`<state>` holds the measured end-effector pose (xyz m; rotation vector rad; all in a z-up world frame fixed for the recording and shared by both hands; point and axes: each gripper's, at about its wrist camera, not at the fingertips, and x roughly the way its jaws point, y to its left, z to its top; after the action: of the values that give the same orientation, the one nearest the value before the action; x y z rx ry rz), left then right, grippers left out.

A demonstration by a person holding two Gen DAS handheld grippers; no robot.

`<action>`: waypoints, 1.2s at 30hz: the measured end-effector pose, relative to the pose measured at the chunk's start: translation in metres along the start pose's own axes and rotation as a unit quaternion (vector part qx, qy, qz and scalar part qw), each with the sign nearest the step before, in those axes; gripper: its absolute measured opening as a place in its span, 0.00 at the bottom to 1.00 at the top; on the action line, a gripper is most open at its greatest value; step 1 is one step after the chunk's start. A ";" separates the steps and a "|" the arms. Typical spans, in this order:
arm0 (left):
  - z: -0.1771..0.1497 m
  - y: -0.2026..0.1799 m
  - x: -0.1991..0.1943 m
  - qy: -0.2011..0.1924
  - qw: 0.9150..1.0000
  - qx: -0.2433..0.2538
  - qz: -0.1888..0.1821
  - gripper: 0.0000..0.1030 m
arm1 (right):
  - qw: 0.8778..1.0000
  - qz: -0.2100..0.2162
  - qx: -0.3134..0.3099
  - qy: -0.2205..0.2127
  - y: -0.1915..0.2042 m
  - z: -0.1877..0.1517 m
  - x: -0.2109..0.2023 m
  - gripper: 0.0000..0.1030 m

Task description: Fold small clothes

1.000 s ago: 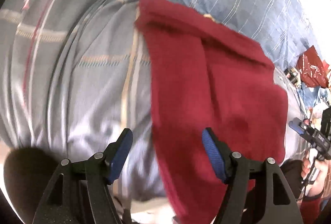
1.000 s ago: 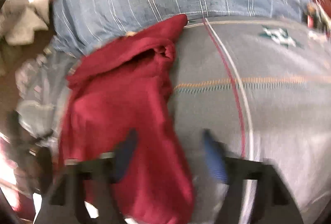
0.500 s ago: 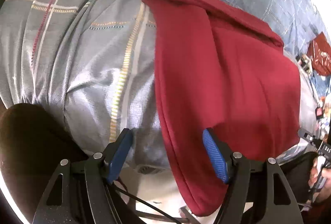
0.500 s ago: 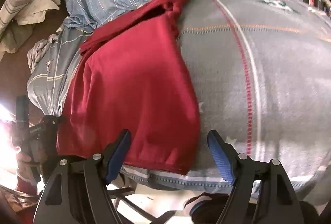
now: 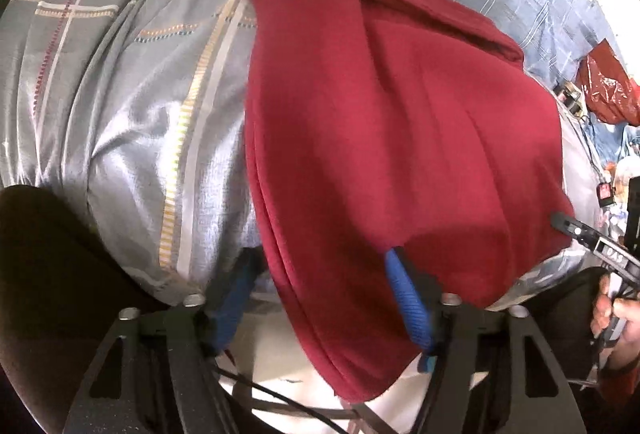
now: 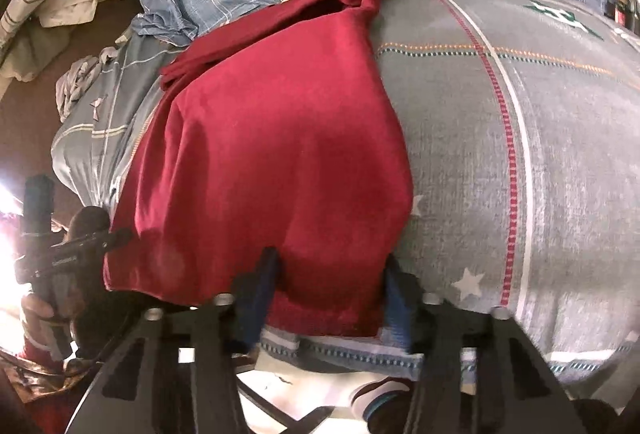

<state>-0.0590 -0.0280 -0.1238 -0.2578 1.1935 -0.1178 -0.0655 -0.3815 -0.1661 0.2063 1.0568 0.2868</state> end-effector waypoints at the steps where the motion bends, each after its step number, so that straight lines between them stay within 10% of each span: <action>1: 0.001 0.000 -0.001 -0.002 1.000 0.004 0.008 0.17 | 1.000 0.008 0.005 -0.001 -0.001 0.000 -0.001 0.19; 7: 0.008 0.008 -0.024 0.015 0.998 0.004 -0.055 0.05 | 0.999 0.048 0.000 -0.019 0.009 -0.004 -0.021 0.11; 20: -0.001 0.018 -0.075 -0.011 0.999 0.022 -0.038 0.05 | 0.994 0.106 0.000 0.031 0.029 -0.030 -0.027 0.10; 36: 0.174 0.036 -0.071 -0.135 0.987 -0.020 -0.090 0.05 | 0.979 0.114 0.011 -0.167 0.032 0.181 -0.040 0.10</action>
<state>0.0754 0.0461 -0.0089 -0.4035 0.9025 -0.2100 0.0706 -0.3697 -0.0373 0.3835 0.7040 0.4304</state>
